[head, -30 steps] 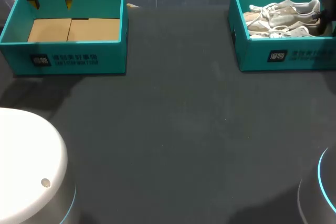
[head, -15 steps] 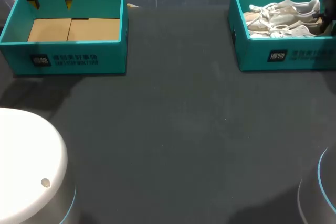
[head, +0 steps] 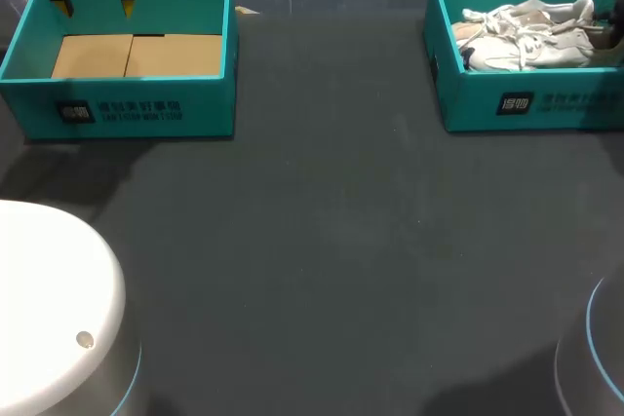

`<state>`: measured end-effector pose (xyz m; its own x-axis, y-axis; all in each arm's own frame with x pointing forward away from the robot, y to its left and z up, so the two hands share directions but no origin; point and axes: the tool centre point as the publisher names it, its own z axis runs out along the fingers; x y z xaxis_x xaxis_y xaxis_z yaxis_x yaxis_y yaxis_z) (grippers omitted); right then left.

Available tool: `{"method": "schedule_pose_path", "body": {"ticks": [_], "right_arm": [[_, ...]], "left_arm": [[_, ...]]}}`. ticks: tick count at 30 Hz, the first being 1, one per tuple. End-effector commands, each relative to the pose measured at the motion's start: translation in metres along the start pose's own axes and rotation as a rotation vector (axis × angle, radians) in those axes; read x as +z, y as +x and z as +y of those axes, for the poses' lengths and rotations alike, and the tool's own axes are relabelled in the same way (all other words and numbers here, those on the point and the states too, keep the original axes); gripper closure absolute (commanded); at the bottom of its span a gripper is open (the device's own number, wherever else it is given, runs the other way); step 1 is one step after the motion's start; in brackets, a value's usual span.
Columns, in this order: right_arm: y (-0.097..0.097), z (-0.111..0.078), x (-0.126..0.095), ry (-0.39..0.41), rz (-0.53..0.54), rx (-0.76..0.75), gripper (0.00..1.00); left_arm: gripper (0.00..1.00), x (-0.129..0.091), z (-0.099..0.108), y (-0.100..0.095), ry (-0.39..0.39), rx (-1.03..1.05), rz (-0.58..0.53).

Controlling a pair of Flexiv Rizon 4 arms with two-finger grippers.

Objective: Take the shoe out of the shoebox, open the shoe tongue, remove and reinsert the insole, then place the shoe into the shoebox

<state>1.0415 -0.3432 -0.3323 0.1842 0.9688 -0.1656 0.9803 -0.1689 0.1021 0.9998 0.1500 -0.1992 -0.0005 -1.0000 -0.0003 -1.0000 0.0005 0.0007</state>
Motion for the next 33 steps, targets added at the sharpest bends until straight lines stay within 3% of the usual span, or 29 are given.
{"method": "schedule_pose_path", "body": {"ticks": [1,5,15,25,33], "right_arm": [[-0.003,-0.003,-0.015,-0.013,-0.007,0.018,1.0],[-0.005,0.002,-0.029,-0.012,-0.009,0.047,1.0],[-0.009,0.013,-0.087,-0.066,-0.031,0.074,1.0],[-0.004,0.013,-0.121,-0.086,-0.071,0.075,1.0],[-0.002,0.009,-0.162,-0.069,-0.089,0.101,1.0]], "left_arm": [[0.0,0.0,0.0,0.0,0.0,0.0,0.0],[0.0,0.0,0.0,0.0,0.0,0.0,0.0],[0.0,0.0,0.0,0.0,0.0,0.0,0.0],[0.0,0.0,0.0,0.0,0.0,0.0,0.0],[0.0,0.0,0.0,0.0,0.0,0.0,0.0]]}}
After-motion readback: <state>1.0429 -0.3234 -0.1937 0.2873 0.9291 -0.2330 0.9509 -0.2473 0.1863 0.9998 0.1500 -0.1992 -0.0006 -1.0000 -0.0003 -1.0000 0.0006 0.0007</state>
